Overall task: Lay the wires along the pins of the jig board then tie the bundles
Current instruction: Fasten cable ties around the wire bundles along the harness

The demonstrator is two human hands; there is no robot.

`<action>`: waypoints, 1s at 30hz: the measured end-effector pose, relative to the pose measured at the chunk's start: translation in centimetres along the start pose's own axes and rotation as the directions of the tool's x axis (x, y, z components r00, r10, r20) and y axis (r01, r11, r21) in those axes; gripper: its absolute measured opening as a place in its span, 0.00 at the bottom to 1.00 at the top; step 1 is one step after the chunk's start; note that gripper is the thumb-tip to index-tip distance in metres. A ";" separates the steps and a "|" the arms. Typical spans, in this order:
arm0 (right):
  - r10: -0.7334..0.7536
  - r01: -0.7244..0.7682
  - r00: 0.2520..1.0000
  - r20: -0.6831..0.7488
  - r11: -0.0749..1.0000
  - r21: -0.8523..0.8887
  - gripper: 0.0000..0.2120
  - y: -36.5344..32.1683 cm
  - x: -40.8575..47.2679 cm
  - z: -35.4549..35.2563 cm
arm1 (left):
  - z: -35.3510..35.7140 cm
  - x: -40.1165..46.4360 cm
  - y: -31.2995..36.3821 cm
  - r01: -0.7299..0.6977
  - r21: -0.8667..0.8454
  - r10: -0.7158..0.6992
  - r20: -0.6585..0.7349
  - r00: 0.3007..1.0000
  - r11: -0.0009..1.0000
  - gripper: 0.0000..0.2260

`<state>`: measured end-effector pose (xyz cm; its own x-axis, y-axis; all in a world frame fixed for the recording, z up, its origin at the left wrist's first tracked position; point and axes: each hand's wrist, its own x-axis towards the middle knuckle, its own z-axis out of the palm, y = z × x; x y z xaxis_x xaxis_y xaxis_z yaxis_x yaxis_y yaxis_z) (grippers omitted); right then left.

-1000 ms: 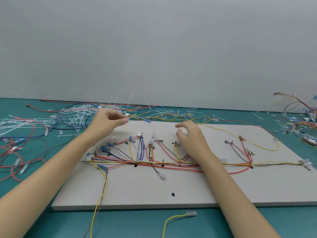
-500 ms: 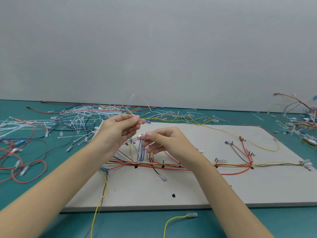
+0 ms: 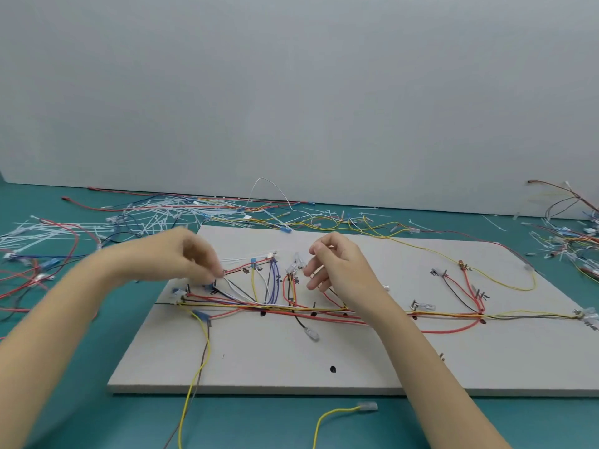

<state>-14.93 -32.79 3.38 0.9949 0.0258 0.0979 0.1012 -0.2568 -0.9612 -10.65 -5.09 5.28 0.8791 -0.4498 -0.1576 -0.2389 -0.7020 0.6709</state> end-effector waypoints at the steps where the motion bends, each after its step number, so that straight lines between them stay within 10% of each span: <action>1: 0.001 -0.001 1.000 0.000 1.000 -0.010 0.08 0.0 0.0 0.0 | -0.4 -0.5 -0.4 0.039 0.059 -0.045 0.098 0.994 0.998 0.08; 4: 0.003 -0.003 1.000 0.002 0.999 -0.039 0.08 0.1 0.2 0.0 | -0.8 -1.0 -0.9 0.098 0.163 -0.139 0.264 0.955 0.982 0.10; 11: 0.016 -0.015 1.000 0.021 0.998 -0.069 0.07 0.5 0.3 0.2 | 0.5 -0.2 -0.7 0.083 0.294 -0.142 0.185 0.972 0.952 0.08; 30: 0.110 -0.148 0.967 0.230 0.977 0.152 0.08 -0.5 -0.4 0.5 | 0.4 -0.8 0.1 -0.020 0.118 -0.012 0.268 0.963 0.993 0.09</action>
<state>-15.38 -32.23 3.68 0.9732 0.2188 -0.0710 -0.0482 -0.1076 -0.9930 -11.51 -5.03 5.17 0.7395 -0.5726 -0.3540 -0.3038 -0.7531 0.5835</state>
